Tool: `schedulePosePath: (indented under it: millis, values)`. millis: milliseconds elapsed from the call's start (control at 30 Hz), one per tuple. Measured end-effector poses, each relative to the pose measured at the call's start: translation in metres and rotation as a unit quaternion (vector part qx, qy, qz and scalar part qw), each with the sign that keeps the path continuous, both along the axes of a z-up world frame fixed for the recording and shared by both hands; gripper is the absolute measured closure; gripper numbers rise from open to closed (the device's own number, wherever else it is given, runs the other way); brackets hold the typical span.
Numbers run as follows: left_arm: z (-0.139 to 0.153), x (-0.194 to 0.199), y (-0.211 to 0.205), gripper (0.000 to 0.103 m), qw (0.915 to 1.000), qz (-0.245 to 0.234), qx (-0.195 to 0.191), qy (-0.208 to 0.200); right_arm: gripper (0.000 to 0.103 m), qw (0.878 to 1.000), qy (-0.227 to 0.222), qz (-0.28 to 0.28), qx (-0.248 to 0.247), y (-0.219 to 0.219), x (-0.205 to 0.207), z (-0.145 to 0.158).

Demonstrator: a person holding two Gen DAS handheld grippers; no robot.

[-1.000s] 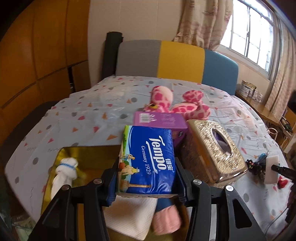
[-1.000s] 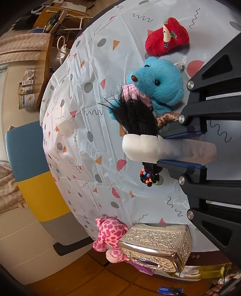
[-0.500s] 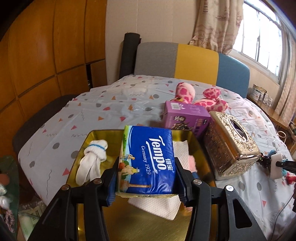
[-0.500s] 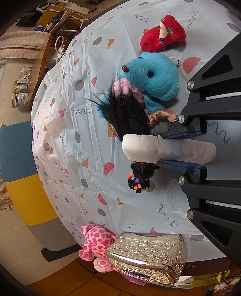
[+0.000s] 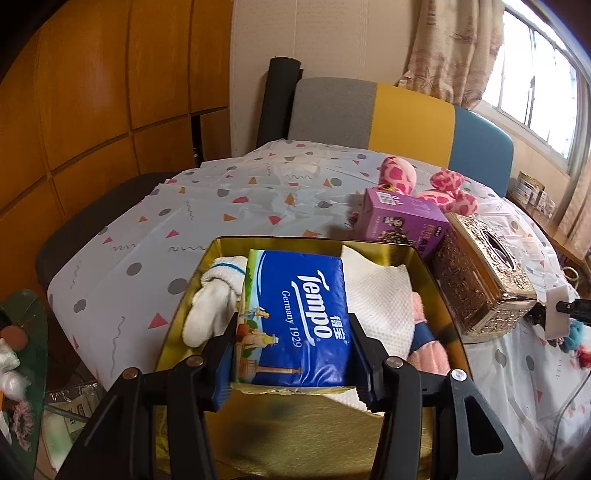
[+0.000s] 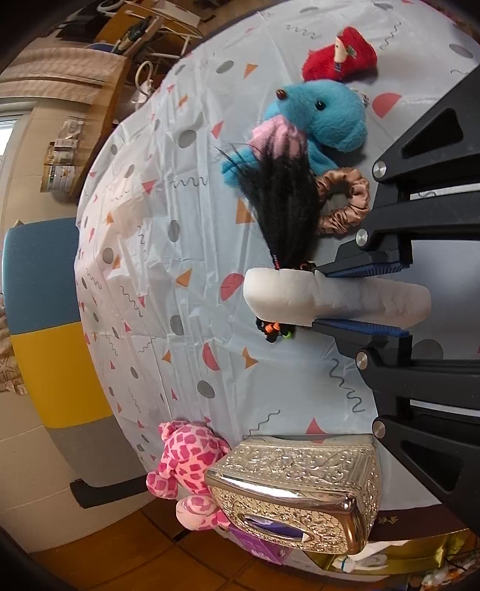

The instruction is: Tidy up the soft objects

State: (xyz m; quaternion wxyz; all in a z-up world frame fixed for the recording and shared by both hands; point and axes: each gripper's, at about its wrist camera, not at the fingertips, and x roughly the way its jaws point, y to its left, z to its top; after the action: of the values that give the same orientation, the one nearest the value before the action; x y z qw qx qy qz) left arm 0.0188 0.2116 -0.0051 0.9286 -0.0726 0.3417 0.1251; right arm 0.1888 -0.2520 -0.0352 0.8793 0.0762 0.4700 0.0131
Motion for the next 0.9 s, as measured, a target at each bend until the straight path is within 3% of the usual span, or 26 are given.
schedulePosePath:
  millis: [200, 600, 900]
  values:
    - [-0.002, -0.008, 0.017, 0.051, 0.9999, 0.015, 0.002, 0.0, 0.083, 1.0, -0.015, 0.015, 0.021, 0.014, 0.003, 0.019]
    - [0.001, -0.034, 0.058, 0.051, 0.9986, 0.053, 0.002, 0.002, 0.083, 0.997, -0.046, 0.055, 0.012, 0.085, 0.04, 0.055]
    - [-0.009, -0.041, 0.067, 0.051, 0.9984, 0.053, -0.014, 0.013, 0.083, 0.986, -0.086, 0.137, 0.034, 0.163, 0.042, 0.096]
